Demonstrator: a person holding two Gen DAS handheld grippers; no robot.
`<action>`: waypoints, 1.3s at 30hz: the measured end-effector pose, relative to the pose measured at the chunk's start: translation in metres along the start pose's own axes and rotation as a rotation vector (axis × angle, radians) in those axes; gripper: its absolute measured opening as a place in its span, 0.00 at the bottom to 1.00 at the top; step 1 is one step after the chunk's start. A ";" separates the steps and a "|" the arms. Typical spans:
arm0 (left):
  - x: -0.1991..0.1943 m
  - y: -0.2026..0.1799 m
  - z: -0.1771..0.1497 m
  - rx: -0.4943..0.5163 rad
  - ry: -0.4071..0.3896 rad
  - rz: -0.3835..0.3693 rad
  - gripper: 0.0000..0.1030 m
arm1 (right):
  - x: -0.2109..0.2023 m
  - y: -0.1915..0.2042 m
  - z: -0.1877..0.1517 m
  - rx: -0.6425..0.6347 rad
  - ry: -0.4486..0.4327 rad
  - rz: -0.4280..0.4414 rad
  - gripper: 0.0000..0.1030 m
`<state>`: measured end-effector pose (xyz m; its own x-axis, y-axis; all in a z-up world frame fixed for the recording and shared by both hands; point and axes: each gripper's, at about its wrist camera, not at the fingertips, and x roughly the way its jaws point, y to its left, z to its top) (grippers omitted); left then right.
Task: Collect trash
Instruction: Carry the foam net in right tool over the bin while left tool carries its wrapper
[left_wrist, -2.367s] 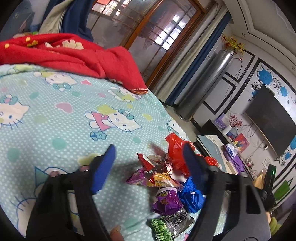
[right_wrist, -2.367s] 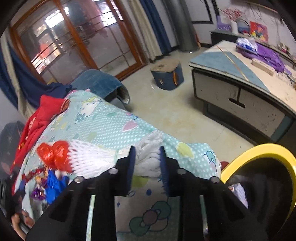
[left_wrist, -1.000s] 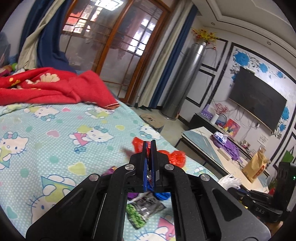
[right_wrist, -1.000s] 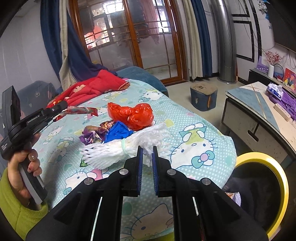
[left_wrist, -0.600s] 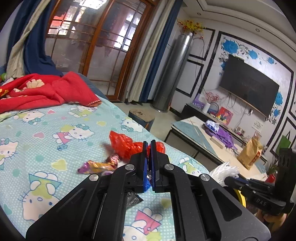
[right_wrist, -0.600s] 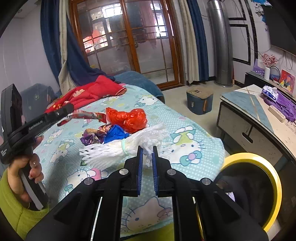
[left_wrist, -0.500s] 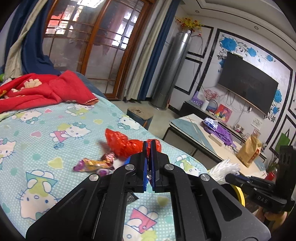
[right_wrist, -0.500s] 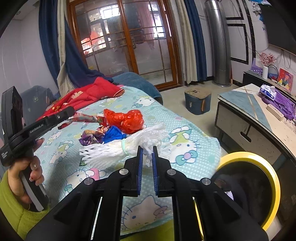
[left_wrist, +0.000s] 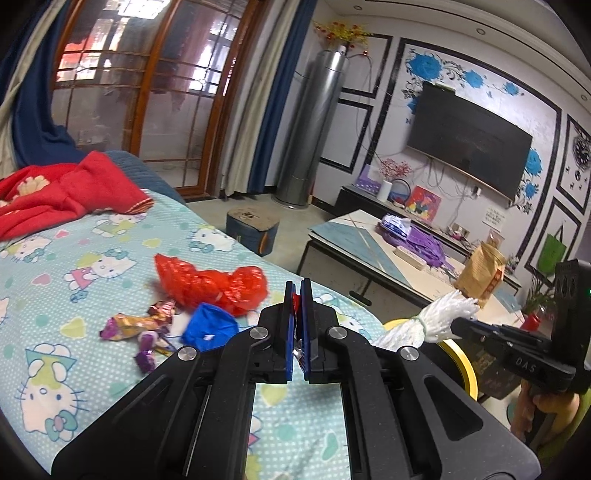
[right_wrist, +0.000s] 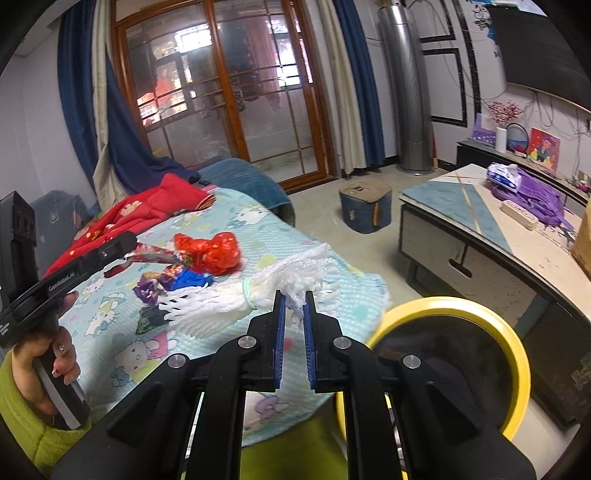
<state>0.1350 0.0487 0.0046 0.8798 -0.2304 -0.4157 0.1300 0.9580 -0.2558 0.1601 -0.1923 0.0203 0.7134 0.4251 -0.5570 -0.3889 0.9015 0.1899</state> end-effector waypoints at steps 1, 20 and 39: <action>0.001 -0.003 -0.001 0.006 0.002 -0.004 0.00 | -0.002 -0.004 0.000 0.007 -0.003 -0.008 0.09; 0.019 -0.060 -0.017 0.131 0.059 -0.092 0.00 | -0.033 -0.075 -0.017 0.138 -0.032 -0.162 0.09; 0.056 -0.123 -0.048 0.271 0.152 -0.217 0.00 | -0.036 -0.131 -0.038 0.223 0.000 -0.326 0.09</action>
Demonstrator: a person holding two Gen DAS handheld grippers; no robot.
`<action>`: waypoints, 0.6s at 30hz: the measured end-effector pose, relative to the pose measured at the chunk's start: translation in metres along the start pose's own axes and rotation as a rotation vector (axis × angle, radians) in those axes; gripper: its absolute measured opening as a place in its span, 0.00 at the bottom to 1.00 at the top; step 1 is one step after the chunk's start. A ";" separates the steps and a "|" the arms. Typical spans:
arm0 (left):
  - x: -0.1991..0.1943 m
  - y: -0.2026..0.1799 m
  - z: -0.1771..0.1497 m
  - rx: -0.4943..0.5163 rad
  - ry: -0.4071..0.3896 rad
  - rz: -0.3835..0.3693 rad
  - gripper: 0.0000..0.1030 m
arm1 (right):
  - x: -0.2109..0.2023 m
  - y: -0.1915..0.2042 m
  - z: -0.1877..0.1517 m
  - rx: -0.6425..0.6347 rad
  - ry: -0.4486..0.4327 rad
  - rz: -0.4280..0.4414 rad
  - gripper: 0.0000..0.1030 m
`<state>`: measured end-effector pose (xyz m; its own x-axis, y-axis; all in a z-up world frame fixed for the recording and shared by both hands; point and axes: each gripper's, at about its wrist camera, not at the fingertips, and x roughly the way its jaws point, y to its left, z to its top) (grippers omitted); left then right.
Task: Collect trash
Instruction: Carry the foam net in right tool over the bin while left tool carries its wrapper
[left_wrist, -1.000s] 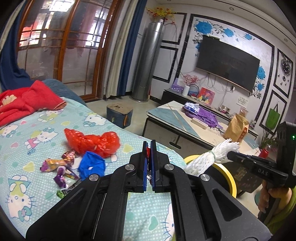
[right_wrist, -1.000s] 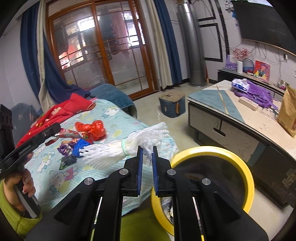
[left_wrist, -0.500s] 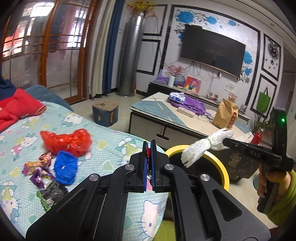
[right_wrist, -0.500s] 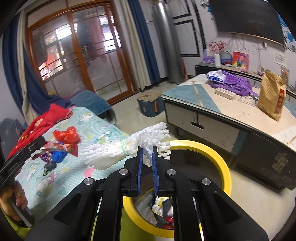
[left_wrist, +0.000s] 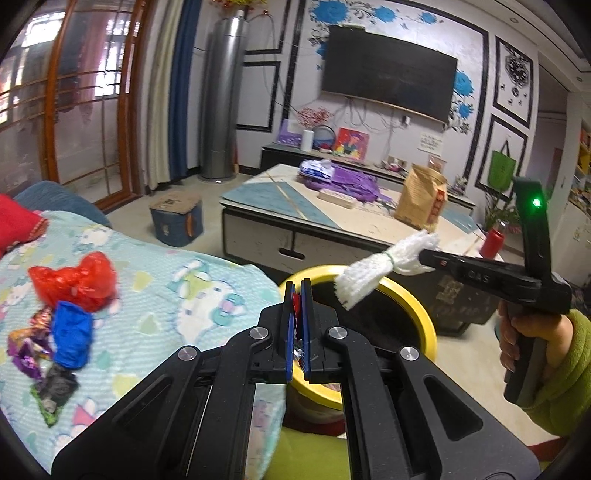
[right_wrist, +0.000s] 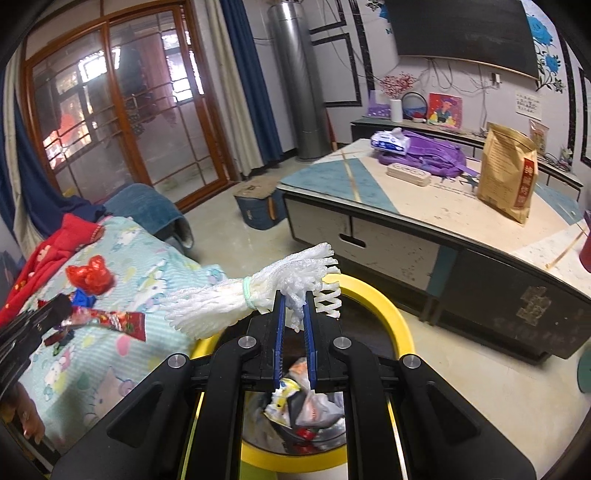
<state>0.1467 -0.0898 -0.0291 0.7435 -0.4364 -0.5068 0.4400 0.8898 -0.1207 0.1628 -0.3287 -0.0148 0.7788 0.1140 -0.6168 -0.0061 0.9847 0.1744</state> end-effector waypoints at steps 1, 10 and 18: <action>0.003 -0.003 -0.002 0.005 0.009 -0.006 0.00 | 0.002 -0.002 -0.001 0.000 0.004 -0.009 0.09; 0.037 -0.024 -0.008 0.027 0.066 -0.062 0.00 | 0.023 -0.019 -0.015 0.022 0.062 -0.069 0.09; 0.069 -0.035 -0.020 0.043 0.141 -0.092 0.01 | 0.037 -0.027 -0.023 0.031 0.099 -0.082 0.09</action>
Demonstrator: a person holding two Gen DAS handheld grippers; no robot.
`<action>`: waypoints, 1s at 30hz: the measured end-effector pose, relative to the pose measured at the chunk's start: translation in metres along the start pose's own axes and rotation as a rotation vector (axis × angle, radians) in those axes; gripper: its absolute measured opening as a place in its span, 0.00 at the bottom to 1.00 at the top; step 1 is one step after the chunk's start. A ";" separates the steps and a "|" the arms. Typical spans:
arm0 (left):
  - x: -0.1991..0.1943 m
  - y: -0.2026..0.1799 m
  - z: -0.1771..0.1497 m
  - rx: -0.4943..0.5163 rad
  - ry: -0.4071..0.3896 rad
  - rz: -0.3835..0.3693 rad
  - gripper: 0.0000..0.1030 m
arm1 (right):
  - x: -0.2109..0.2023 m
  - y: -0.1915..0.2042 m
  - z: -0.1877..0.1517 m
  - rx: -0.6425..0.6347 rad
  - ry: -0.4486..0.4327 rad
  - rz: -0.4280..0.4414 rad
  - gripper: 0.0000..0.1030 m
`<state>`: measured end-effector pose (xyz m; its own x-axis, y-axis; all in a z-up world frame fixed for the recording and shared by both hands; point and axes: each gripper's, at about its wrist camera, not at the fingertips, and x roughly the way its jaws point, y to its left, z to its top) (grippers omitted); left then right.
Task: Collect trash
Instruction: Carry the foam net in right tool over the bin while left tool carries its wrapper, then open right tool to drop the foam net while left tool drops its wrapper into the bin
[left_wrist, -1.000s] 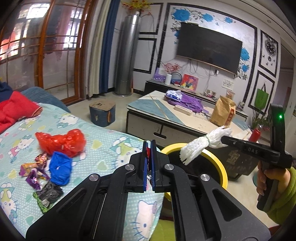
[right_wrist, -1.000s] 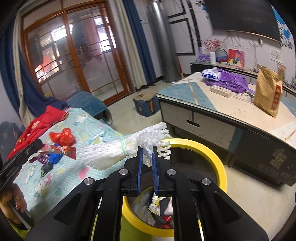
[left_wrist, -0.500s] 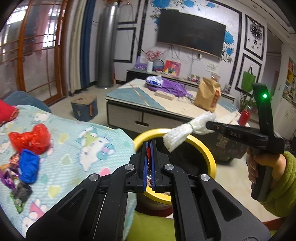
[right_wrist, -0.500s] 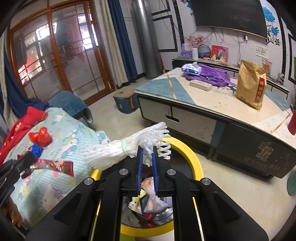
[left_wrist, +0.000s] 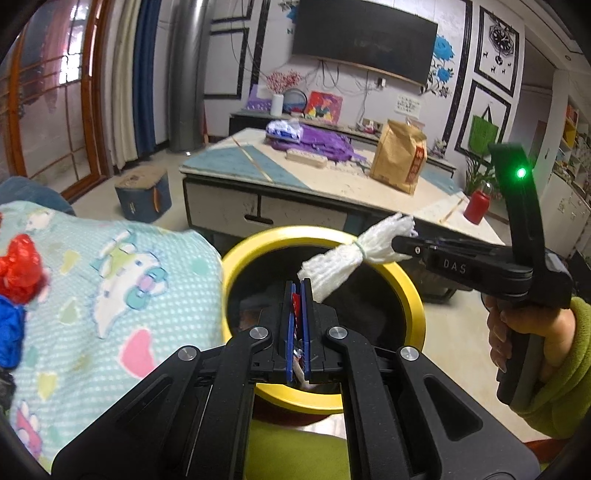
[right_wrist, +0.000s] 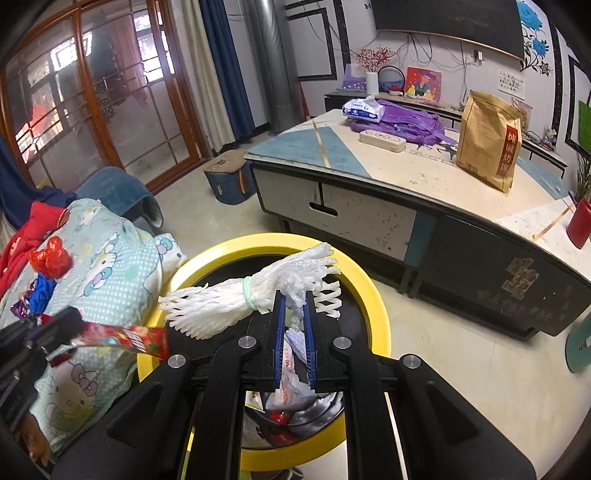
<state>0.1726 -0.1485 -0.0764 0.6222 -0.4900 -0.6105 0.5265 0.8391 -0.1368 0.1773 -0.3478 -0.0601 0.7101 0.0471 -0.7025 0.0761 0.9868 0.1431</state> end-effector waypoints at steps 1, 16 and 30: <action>0.003 0.000 -0.001 -0.003 0.011 -0.006 0.01 | 0.001 -0.001 0.000 0.003 0.002 -0.001 0.09; 0.034 0.000 -0.009 -0.028 0.083 -0.058 0.01 | 0.011 -0.013 -0.001 0.063 0.035 0.034 0.12; 0.033 -0.002 -0.011 -0.025 0.074 -0.036 0.33 | 0.011 -0.016 -0.001 0.092 0.035 0.042 0.30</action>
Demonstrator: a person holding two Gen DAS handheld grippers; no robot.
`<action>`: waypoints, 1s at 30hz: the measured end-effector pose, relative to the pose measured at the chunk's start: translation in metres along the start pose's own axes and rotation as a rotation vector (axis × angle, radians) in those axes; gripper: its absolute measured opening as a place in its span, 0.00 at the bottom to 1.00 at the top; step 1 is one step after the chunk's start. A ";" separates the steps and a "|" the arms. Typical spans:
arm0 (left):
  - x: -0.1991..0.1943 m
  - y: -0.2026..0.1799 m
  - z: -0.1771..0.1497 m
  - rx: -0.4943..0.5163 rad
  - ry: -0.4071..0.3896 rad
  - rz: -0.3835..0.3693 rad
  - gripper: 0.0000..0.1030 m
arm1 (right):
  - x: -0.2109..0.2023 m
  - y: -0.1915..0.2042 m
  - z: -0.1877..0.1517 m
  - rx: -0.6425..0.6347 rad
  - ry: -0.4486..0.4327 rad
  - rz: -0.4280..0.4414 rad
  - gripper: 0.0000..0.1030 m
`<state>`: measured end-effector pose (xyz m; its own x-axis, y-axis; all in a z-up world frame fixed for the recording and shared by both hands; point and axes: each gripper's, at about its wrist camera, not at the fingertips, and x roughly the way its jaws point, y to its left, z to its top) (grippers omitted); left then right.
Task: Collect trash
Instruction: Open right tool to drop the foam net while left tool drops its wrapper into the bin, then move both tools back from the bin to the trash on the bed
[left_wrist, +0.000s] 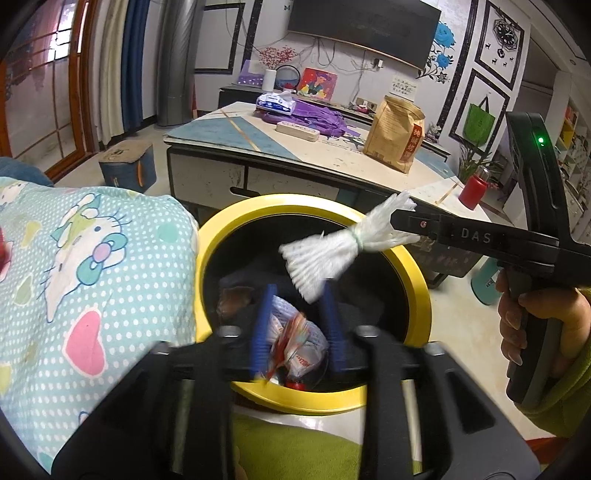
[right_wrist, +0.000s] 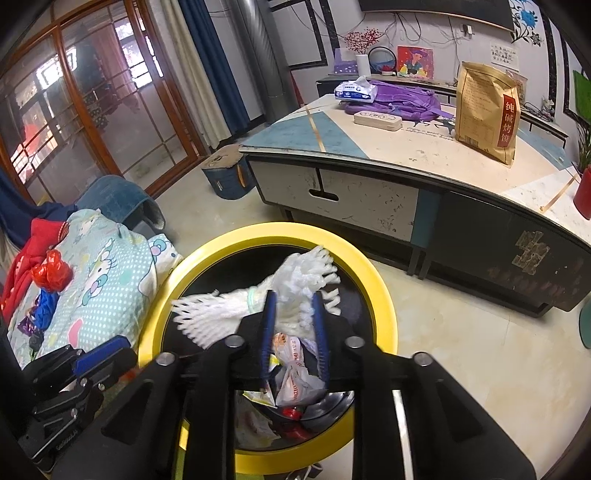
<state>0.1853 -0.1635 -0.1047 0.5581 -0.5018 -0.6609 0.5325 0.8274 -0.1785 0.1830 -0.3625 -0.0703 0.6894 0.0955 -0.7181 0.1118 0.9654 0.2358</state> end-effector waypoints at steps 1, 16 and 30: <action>-0.001 0.000 0.000 -0.001 0.000 0.009 0.35 | -0.001 -0.001 0.000 0.005 -0.004 -0.002 0.39; -0.031 0.014 0.005 -0.056 -0.062 0.087 0.89 | -0.012 0.001 0.005 0.003 -0.050 -0.036 0.72; -0.071 0.039 0.009 -0.131 -0.123 0.167 0.89 | -0.027 0.024 0.008 -0.059 -0.087 -0.014 0.80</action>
<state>0.1721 -0.0975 -0.0587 0.7091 -0.3758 -0.5966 0.3439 0.9230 -0.1727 0.1728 -0.3443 -0.0395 0.7477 0.0625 -0.6611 0.0817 0.9793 0.1851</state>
